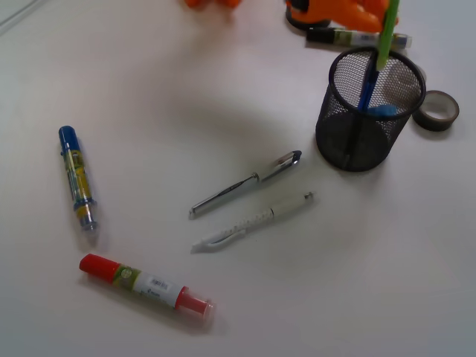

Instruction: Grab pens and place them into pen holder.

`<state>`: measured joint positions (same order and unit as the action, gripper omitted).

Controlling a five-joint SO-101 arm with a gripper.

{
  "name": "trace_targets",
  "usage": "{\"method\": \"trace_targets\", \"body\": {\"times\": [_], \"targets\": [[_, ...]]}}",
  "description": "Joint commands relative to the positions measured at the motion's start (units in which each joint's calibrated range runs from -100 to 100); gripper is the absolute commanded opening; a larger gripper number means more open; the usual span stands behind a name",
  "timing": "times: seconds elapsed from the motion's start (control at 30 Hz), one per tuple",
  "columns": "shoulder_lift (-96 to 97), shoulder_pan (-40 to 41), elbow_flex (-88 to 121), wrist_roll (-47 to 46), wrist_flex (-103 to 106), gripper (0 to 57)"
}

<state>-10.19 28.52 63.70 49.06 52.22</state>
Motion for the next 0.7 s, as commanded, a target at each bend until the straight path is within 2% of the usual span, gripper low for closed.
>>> {"method": "trace_targets", "body": {"times": [0.0, 0.4, 0.67], "targets": [[3.9, 1.2, -0.2, 1.8, 5.3, 0.6], [7.3, 1.3, 0.7, 5.7, 5.4, 1.1], [7.3, 2.1, 0.6, 5.7, 5.3, 16.9]]}}
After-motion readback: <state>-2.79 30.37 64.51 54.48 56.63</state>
